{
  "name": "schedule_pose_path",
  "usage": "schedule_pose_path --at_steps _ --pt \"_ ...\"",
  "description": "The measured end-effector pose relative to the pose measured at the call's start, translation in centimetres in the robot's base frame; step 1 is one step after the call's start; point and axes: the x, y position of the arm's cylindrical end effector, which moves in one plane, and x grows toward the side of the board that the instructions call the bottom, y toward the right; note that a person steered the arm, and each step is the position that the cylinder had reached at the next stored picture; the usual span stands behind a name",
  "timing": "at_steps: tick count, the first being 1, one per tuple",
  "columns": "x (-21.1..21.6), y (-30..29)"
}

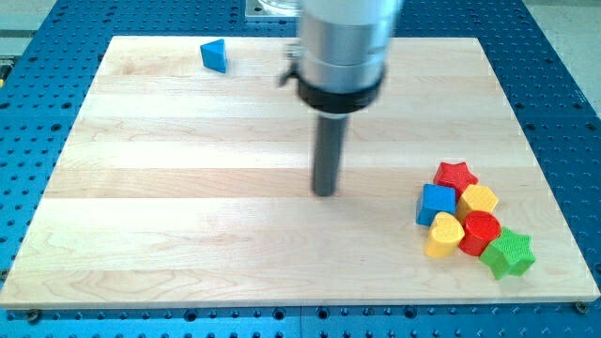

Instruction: Move the green circle into the red star

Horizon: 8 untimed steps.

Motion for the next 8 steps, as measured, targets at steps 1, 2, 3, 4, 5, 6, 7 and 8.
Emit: schedule_pose_path --at_steps 1,2,3,4,5,6,7,8 --pt "-5.2 -7.6" --pt "-13.5 -8.5" --pt "-19.2 -4.0" --pt "-18.4 2.6" --pt "-11.9 5.3" --pt "-5.5 6.1" --pt "-5.8 3.3" --pt "-6.5 5.9"
